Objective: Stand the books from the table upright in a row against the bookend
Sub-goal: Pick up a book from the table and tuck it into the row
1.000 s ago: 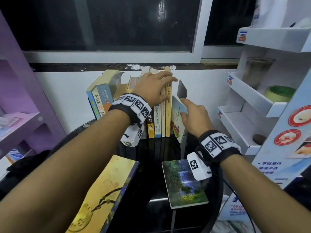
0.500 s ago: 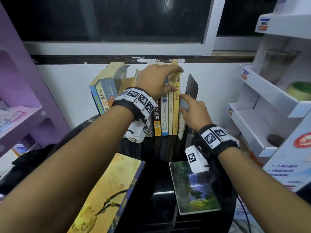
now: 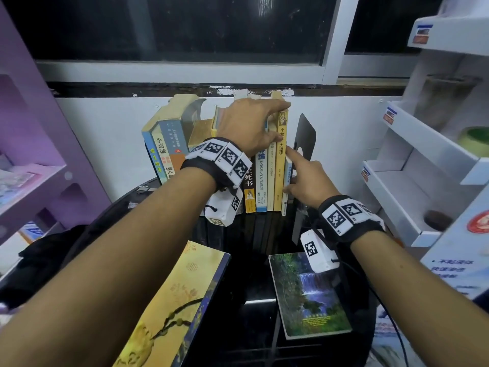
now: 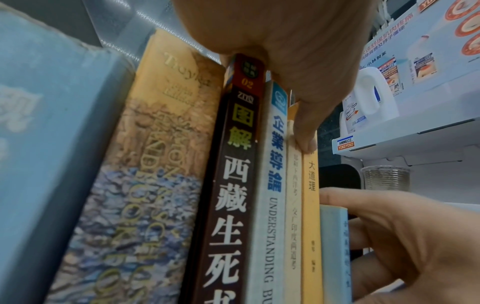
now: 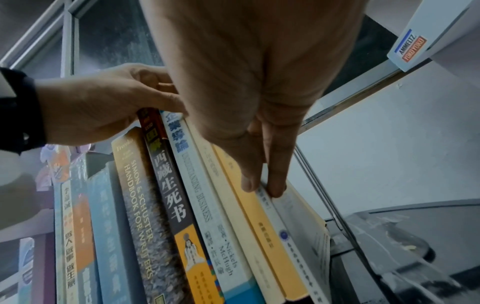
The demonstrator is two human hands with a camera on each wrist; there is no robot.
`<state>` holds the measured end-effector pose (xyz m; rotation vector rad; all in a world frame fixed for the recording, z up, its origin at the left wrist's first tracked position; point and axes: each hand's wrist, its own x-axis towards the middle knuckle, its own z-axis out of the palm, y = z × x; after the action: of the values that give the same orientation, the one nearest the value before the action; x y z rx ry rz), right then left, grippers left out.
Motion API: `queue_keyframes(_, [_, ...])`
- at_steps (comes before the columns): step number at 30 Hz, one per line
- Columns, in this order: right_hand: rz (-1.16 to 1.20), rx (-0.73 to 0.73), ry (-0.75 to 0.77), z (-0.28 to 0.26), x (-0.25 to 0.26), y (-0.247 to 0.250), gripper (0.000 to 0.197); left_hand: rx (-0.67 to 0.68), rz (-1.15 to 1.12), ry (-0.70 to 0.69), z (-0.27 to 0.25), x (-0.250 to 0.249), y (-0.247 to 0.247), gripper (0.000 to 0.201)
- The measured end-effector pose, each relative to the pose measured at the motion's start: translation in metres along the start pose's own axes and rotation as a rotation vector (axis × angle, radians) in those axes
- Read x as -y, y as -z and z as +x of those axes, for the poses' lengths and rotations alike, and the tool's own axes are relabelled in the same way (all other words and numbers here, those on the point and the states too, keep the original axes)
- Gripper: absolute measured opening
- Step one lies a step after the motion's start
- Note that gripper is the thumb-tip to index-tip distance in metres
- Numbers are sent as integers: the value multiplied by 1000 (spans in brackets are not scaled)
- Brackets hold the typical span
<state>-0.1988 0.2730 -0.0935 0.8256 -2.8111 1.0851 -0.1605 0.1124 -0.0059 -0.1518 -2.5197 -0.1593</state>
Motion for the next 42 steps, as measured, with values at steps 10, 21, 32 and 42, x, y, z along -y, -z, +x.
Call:
queue_keyframes(10, [43, -35, 5, 9, -7, -5, 83, 4, 5, 6, 0, 1, -1, 58])
queue_keyframes(21, [41, -7, 5, 8, -4, -1, 86, -3, 4, 6, 0, 0, -1, 58])
queue_keyframes(32, [25, 46, 6, 2, -2, 4, 89, -30, 18, -35, -2, -1, -1, 58])
queue_keyframes(42, [19, 63, -28, -20, 3, 18, 86, 86, 17, -105, -3, -2, 6, 61])
